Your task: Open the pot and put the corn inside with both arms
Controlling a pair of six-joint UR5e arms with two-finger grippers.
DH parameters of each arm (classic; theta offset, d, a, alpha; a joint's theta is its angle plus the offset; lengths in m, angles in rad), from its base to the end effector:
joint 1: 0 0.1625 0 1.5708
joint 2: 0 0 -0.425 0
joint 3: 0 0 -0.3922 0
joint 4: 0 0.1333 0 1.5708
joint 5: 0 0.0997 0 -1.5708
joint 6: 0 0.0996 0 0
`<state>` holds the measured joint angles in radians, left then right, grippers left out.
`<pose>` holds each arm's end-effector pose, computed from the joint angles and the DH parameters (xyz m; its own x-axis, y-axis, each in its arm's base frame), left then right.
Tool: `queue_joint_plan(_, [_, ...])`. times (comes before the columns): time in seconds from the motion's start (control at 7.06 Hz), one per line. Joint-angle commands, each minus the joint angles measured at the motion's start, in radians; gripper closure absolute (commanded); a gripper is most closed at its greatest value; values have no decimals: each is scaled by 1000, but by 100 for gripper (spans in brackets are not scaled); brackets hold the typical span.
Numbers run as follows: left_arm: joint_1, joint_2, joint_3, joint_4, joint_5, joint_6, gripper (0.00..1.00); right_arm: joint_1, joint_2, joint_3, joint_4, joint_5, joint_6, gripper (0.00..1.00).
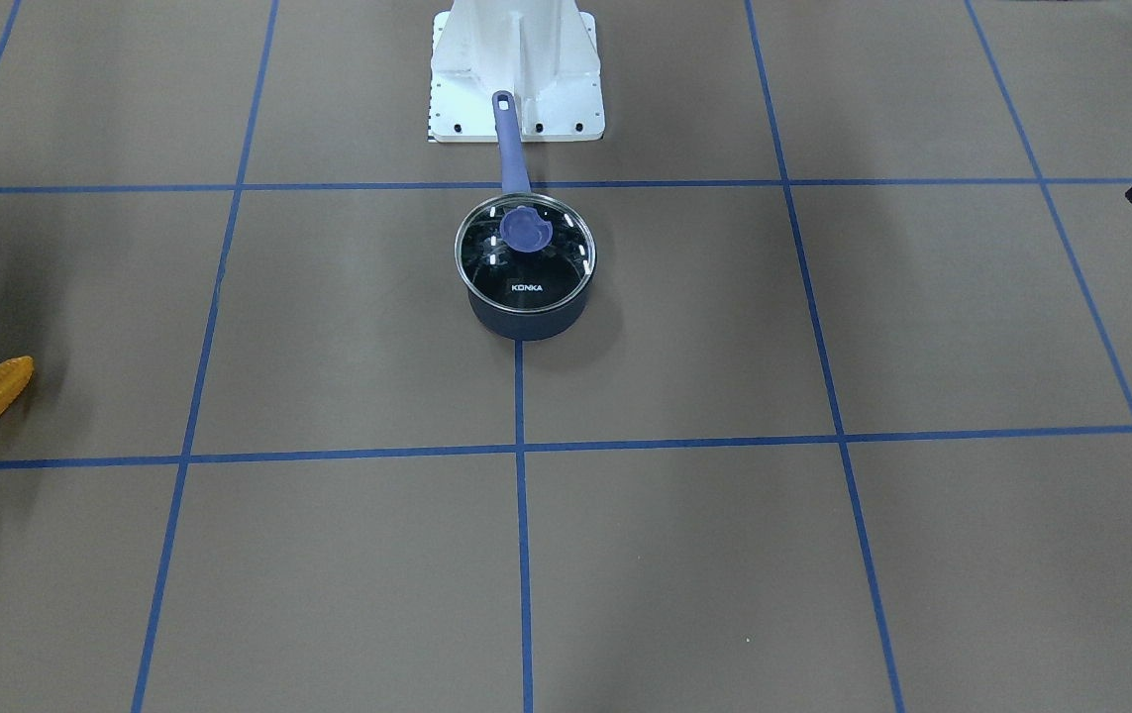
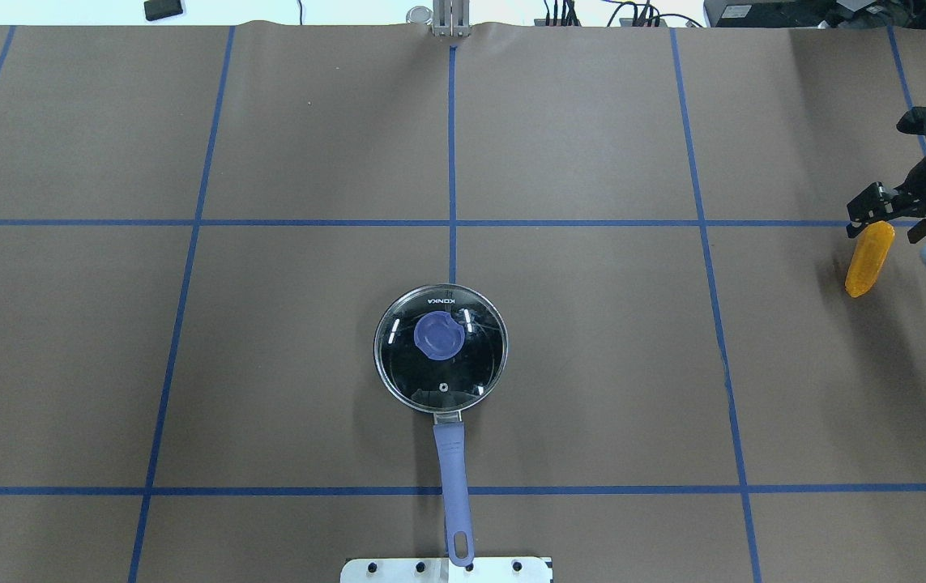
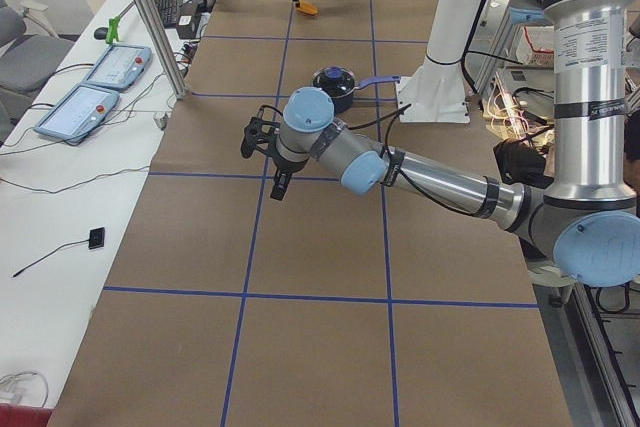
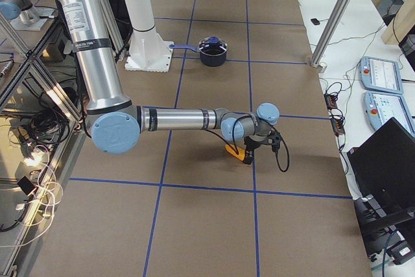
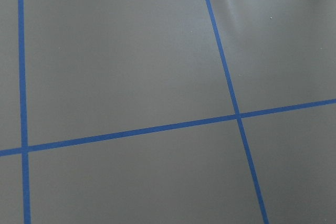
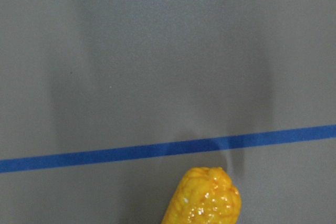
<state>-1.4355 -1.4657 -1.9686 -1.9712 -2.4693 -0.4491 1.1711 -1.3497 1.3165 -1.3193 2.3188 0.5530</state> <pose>0.0055 -0.4506 0.4560 0.5402 0.1910 -0.8196 0.1452 0.9382 0.3143 -0.1724 -0.5767 0.6399 0.7254 0.1141 0.6788 -0.0013 0.9864 -0.1645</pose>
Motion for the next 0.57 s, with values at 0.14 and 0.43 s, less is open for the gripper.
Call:
queue_joint_plan(0.14, [27, -24, -4, 2, 10, -48, 1, -5, -14, -3, 2, -2, -1, 1])
queue_joint_plan(0.43, [40, -27, -9, 0, 29, -62, 1, -7, -20, -8, 20, -25, 1, 19])
